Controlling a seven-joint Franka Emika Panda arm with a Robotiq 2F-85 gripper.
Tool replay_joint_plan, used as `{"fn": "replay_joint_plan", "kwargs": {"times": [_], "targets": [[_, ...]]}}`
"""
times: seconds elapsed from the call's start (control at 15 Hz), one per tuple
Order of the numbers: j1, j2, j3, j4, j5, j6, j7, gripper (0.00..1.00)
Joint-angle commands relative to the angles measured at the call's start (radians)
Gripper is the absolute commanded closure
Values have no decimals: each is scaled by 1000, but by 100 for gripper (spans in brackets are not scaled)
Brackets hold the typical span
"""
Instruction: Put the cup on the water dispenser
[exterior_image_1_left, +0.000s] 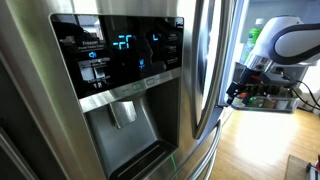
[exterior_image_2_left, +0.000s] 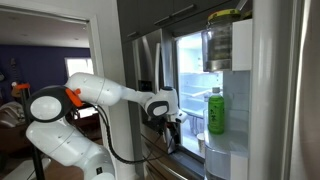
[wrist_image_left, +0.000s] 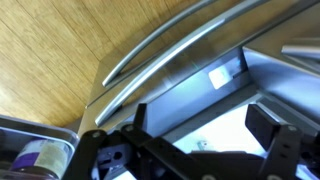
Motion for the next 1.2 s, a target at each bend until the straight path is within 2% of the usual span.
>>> {"fn": "replay_joint_plan", "kwargs": {"times": [0.0,0.07,0.13,0.6,0.73,1.13], "targets": [[4,120,3,52,27,172,47,0],[5,146,4,64,18,214,47,0],[6,80,-3,31,2,158,31,0],[7,95,-3,42,1,171,33,0],[-23,124,15,58,-70,181,42,0],[-56,248,-4,131,-160,242,29,0]]}}
